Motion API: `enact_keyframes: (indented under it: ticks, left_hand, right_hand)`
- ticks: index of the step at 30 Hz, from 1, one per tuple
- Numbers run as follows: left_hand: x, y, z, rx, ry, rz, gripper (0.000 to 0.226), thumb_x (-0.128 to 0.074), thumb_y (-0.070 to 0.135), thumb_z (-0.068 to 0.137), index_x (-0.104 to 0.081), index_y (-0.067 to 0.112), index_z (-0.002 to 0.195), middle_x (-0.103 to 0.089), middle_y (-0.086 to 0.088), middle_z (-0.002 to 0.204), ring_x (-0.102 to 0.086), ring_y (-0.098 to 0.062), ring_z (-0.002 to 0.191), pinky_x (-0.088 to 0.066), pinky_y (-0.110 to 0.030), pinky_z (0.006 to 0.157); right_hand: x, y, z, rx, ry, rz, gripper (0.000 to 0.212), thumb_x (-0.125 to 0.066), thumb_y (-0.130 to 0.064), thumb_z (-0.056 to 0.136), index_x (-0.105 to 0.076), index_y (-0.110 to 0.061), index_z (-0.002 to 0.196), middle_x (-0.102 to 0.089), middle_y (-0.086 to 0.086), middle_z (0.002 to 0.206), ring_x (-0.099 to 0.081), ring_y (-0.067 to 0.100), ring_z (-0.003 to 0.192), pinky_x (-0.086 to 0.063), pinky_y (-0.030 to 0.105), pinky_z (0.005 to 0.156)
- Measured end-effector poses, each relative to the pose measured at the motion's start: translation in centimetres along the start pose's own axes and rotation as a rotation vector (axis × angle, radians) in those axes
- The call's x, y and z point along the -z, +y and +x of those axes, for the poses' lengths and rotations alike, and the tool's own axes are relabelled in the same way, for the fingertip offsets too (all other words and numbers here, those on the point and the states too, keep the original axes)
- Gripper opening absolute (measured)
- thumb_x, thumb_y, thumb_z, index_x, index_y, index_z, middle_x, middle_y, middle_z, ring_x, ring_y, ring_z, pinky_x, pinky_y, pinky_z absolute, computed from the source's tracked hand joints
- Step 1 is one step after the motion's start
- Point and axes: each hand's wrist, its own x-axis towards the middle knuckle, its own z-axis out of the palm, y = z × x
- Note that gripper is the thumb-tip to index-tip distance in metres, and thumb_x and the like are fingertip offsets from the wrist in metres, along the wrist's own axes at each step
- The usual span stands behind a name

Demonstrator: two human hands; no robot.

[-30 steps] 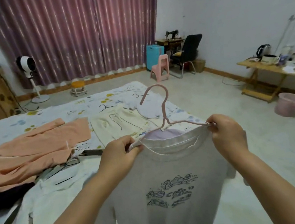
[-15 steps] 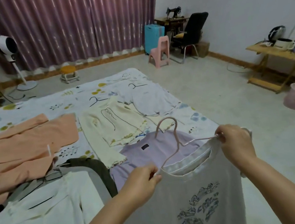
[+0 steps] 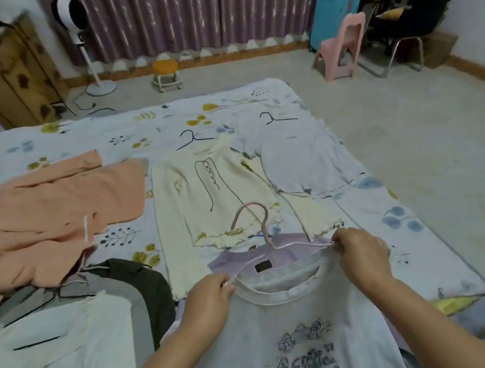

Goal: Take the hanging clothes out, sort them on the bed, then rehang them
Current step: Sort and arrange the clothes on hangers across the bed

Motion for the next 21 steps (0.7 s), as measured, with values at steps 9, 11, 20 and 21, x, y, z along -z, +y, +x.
enact_keyframes:
  ticks: [9, 11, 20, 21]
  left_hand:
    - [-5.1, -4.7, 12.3, 0.274, 0.301, -0.092, 0.031, -0.045, 0.013, 0.096, -0.045, 0.019, 0.066, -0.051, 0.002, 0.073, -0.045, -0.016, 0.073, -0.022, -0.027, 0.056]
    - [-6.3, -6.1, 14.6, 0.274, 0.318, -0.070, 0.022, -0.045, 0.012, 0.096, -0.050, 0.012, 0.074, -0.053, -0.003, 0.080, -0.045, -0.016, 0.076, -0.019, -0.027, 0.058]
    - [-14.2, -14.1, 20.0, 0.410, 0.237, 0.170, 0.019, -0.044, 0.015, 0.096, -0.057, 0.007, 0.085, -0.061, -0.017, 0.096, -0.056, -0.033, 0.092, -0.032, -0.033, 0.070]
    - [-14.8, -14.3, 20.0, 0.395, 0.226, 0.224, 0.019, -0.043, 0.015, 0.096, -0.059, 0.007, 0.093, -0.060, -0.016, 0.100, -0.055, -0.033, 0.096, -0.032, -0.033, 0.073]
  right_hand:
    - [-11.3, -0.9, 12.9, 0.170, -0.122, 0.068, 0.026, -0.046, -0.005, 0.089, -0.066, -0.016, 0.103, -0.067, 0.008, 0.102, -0.053, 0.029, 0.102, -0.036, 0.033, 0.080]
    - [-13.9, -1.0, 14.5, 0.220, -0.130, 0.022, 0.027, -0.045, -0.005, 0.091, -0.065, -0.016, 0.105, -0.066, 0.007, 0.102, -0.053, 0.028, 0.100, -0.037, 0.034, 0.081]
    - [-26.3, -0.5, 13.8, 0.333, -0.256, -0.009, 0.039, -0.075, 0.000, 0.065, -0.064, 0.003, 0.102, -0.063, 0.028, 0.101, -0.062, 0.044, 0.091, -0.051, 0.048, 0.067]
    - [-27.5, -0.3, 12.8, 0.336, -0.285, -0.005, 0.047, -0.073, -0.007, 0.072, -0.059, 0.003, 0.116, -0.057, 0.029, 0.119, -0.057, 0.044, 0.109, -0.049, 0.054, 0.079]
